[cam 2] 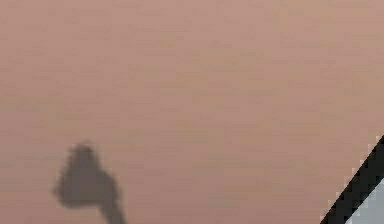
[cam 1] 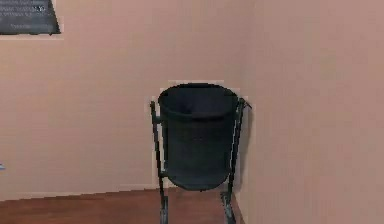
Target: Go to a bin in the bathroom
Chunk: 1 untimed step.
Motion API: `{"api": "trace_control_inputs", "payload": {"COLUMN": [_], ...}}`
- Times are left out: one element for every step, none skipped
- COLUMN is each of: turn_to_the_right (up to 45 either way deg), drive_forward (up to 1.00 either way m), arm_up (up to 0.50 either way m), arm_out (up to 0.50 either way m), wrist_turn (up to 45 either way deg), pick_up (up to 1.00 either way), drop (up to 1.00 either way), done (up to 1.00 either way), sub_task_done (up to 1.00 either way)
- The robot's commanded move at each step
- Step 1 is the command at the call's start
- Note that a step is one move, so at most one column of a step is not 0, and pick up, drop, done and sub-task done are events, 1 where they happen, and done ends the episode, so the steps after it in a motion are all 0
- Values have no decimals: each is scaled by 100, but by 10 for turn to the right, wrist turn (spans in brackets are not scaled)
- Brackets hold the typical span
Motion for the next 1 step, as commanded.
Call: {"api": "trace_control_inputs", "payload": {"turn_to_the_right": [0], "drive_forward": [0], "arm_up": [0], "arm_out": [0], "wrist_turn": [0], "pick_up": [0], "drop": [0], "done": [100], "sub_task_done": [0]}}
